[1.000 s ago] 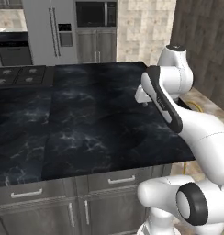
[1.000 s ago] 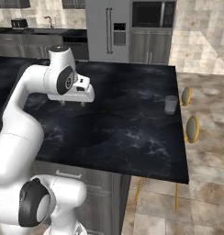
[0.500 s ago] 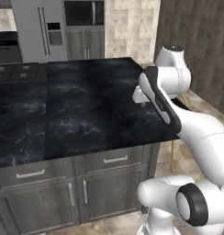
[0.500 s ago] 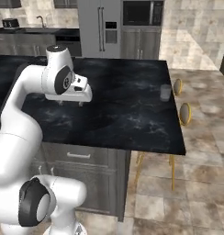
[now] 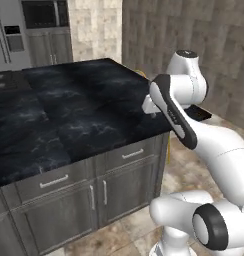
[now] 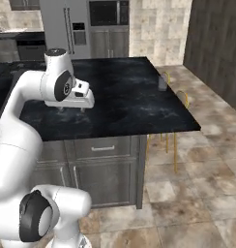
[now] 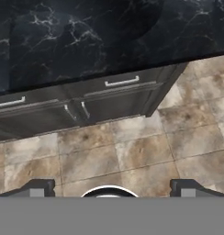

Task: Take a straw from the drawer in front and place it inside the glass cup on the dining counter.

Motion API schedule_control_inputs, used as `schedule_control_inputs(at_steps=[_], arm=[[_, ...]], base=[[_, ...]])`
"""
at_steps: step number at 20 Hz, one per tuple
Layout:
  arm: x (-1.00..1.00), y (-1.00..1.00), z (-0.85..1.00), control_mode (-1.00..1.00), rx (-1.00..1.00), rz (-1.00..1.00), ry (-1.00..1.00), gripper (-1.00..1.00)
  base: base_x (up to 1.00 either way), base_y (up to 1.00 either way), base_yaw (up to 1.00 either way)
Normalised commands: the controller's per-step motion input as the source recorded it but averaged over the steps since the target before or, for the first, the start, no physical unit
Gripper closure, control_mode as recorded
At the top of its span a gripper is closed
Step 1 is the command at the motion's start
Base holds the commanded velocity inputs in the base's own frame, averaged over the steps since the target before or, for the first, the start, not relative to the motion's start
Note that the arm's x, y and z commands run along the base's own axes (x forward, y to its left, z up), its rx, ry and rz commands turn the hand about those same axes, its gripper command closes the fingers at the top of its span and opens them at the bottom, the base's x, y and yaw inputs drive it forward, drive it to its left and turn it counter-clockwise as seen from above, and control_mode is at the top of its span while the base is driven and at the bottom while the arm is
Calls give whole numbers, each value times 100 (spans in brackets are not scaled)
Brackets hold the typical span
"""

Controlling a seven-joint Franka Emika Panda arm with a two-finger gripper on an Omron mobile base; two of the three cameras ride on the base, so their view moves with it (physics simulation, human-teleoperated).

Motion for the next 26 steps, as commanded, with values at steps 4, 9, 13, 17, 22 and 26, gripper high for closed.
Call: schedule_control_inputs(at_steps=[4,9,13,17,22,26], arm=[[0,0,0,100,0,0,0,-100],[0,0,0,100,0,0,0,-100],[0,0,0,100,0,0,0,-100],[0,0,0,100,0,0,0,-100],[0,0,0,100,0,0,0,-100],[0,0,0,100,0,0,0,-100]], base=[[-9,98,-49],[0,95,-56],[3,65,-50],[19,39,-37],[20,24,-21],[11,46,-17]])
